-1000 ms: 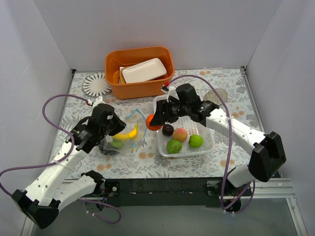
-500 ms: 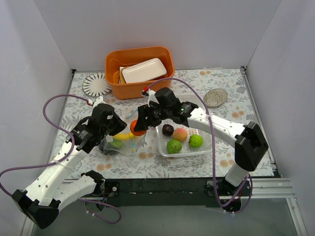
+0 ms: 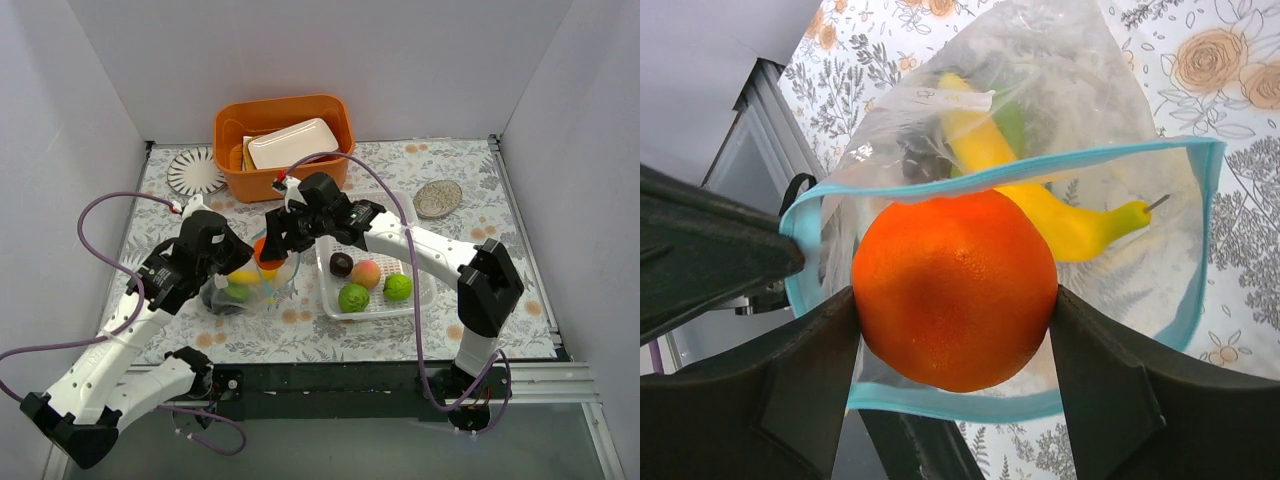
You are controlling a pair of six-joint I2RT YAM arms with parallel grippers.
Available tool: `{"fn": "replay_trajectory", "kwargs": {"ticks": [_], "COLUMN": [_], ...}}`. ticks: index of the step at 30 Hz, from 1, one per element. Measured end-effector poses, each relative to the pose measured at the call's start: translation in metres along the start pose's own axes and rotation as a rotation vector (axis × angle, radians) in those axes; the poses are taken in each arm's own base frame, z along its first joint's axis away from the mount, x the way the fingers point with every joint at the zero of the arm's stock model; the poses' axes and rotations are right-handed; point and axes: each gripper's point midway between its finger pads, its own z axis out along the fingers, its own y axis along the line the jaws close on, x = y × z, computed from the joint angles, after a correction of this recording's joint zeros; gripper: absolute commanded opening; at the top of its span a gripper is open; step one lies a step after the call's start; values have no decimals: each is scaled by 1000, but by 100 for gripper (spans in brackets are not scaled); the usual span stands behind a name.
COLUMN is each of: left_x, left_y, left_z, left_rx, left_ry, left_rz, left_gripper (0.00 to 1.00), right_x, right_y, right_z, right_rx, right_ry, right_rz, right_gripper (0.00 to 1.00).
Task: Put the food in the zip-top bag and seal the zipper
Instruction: Place the fake fruit in the zipper food storage bag.
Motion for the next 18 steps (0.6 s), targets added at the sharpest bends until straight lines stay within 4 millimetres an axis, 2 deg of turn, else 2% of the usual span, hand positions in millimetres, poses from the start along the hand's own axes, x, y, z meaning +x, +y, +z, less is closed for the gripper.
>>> {"fn": "replay_trajectory", "kwargs": {"ticks": [2,6,10,18], "left_x": [-3,-6,-8,-11], "left_y": [0,1,1,2], "left_z": [-2,-4,-5,-8], "left_rx": [0,-1,-2,-1], "left_ry": [-11,-28,-39,-57], "left_rz": [-2,-11,-21,-31], "left_gripper": [0,0,0,0], "right_x": [-1,1,-7,-10], "right_y": [0,10,24,25], "right_z": [6,10,11,11], "right_rx": [-5,-45,-101,-107], "right_ry": [5,8,-19,-34], "right_rz": [-6,-26,-50,-62], "right_gripper": [45,61,71,78]}}
